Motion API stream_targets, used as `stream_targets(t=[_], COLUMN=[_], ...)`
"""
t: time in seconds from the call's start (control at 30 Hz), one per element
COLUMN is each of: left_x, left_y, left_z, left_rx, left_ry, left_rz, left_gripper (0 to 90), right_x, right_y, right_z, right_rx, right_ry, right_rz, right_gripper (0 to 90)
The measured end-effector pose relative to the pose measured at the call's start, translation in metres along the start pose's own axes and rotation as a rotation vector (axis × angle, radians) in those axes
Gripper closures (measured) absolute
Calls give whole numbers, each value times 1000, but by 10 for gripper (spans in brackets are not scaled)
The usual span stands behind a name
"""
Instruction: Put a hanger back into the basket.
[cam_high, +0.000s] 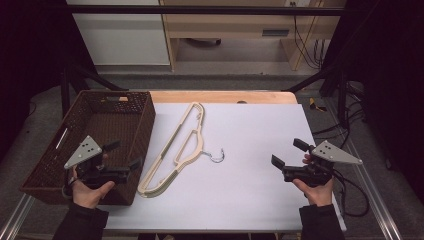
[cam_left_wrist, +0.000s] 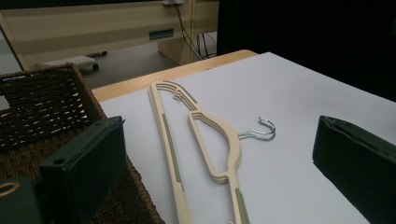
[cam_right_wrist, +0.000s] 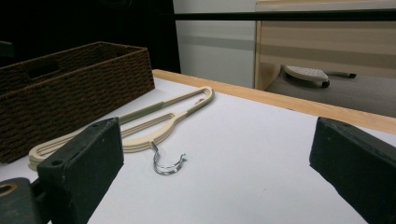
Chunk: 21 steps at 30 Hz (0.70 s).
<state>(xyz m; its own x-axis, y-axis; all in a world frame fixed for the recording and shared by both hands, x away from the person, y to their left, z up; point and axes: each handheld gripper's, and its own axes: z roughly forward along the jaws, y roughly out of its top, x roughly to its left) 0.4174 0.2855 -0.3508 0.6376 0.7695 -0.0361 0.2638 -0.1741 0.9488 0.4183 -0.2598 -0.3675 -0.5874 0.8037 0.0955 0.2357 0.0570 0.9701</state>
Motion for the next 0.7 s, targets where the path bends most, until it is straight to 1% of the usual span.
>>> stream_targets(t=[0.17, 0.3, 0.37, 0.4, 0.47, 0.5, 0.53, 0.6, 0.63, 0.7], left_x=[1, 2, 3, 3, 4, 4, 4, 4, 4, 5], left_y=[0, -1, -1, -1, -1, -1, -1, -1, -1, -1], left_z=[-2, -1, 0, 0, 0, 0, -1, -1, -1, -1], left_rx=[-8, -2, 3, 5, 5, 5, 2, 3, 3, 3], left_ry=[6, 9, 10, 9, 10, 10, 10, 11, 11, 12], left_rz=[-9, -7, 2, 3, 2, 2, 2, 3, 3, 0], left_gripper=[31, 32, 35, 35, 35, 37, 38, 39, 39, 40], right_x=[1, 5, 8, 10, 15, 15, 20, 24, 24, 31], right_y=[0, 1, 1, 1, 2, 2, 2, 4, 4, 6], right_z=[1, 6, 10, 13, 19, 19, 25, 31, 31, 41], right_rx=[11, 25, 40, 47, 59, 59, 72, 82, 82, 96], right_ry=[-1, -1, -1, -1, 4, 4, 10, 13, 13, 33], right_rz=[-6, -24, -29, -40, -46, -46, -53, -64, -64, -80], right_gripper=[40, 51, 53, 55, 58, 58, 60, 62, 62, 77])
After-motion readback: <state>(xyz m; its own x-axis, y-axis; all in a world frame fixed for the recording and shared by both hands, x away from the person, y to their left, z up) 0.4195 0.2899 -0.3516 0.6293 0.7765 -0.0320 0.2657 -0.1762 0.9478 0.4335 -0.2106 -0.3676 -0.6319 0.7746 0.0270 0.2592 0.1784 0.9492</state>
